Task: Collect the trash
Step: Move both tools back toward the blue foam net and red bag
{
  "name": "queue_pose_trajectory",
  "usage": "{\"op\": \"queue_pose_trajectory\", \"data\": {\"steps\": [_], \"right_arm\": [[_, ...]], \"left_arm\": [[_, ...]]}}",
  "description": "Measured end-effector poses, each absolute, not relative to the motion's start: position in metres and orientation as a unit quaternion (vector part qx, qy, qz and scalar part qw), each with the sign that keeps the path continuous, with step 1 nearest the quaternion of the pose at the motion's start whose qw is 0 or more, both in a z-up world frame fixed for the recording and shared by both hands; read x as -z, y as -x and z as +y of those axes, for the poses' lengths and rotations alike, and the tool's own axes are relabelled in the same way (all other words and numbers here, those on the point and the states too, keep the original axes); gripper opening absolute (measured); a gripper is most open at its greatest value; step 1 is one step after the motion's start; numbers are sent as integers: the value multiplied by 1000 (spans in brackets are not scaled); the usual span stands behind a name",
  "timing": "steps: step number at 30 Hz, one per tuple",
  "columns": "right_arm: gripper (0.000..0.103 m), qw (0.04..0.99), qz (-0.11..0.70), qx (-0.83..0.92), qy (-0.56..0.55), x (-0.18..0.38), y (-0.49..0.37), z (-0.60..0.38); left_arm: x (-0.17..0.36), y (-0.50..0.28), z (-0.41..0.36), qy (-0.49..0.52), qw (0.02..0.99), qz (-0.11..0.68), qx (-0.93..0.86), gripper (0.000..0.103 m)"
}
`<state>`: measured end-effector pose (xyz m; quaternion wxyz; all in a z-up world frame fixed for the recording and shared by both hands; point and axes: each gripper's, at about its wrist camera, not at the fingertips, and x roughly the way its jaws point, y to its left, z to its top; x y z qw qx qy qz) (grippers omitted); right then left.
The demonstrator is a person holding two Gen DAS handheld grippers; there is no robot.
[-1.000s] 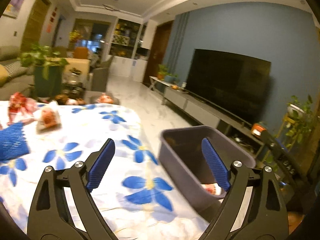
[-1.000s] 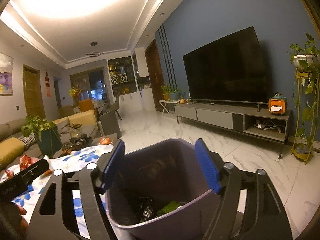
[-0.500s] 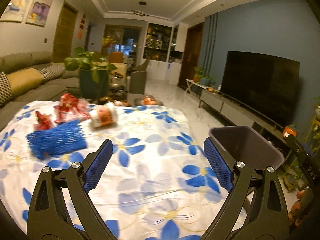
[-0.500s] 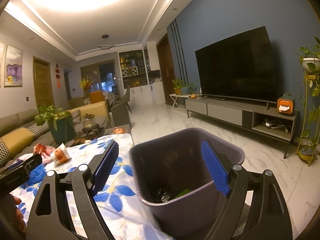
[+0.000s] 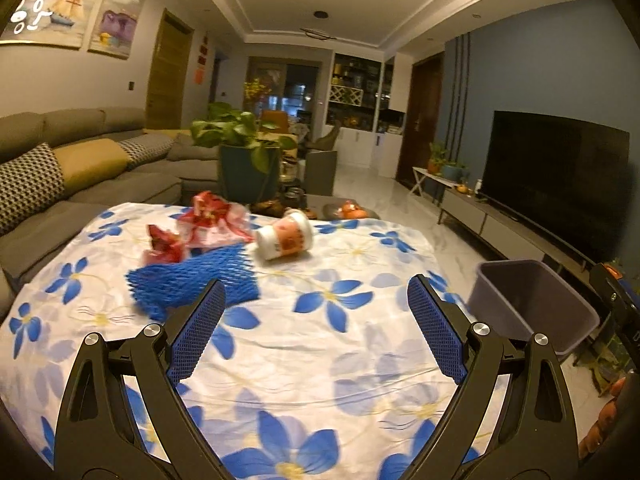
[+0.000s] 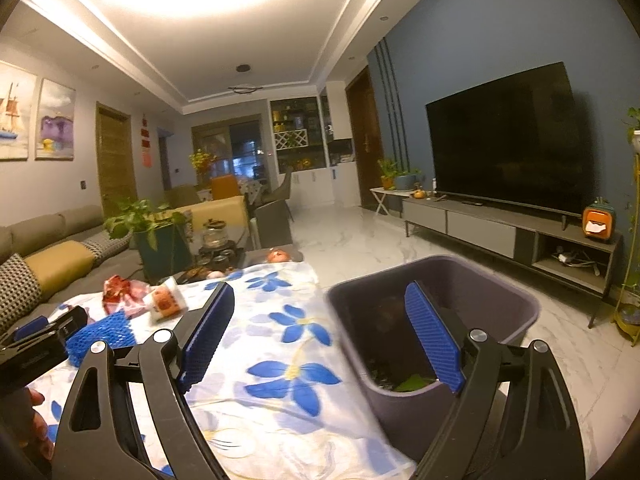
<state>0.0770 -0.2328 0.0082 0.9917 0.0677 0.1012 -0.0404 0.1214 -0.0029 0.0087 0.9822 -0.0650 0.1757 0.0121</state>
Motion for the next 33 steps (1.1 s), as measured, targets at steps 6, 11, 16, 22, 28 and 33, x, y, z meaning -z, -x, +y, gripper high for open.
{"op": "queue_pose_trajectory", "data": {"steps": [6, 11, 16, 22, 28, 33], "right_arm": [[85, 992, 107, 10, -63, -8, -87, -202], [85, 992, 112, -12, -57, -6, -98, -175], [85, 991, 121, -36, -52, -1, -113, -145], [85, 988, 132, -68, -43, 9, -132, -108], [85, 983, 150, -105, -30, 19, -151, -70], [85, 976, 168, -136, -18, 31, -168, -33]], "left_arm": [[-4, -117, 27, 71, 981, 174, -37, 91], [6, -116, 60, 77, 979, 178, -67, 91], [17, -114, 96, 88, 975, 182, -96, 91], [29, -118, 133, 99, 970, 187, -120, 91], [38, -121, 158, 111, 966, 188, -138, 91], [43, -121, 184, 120, 959, 191, -173, 91]]}}
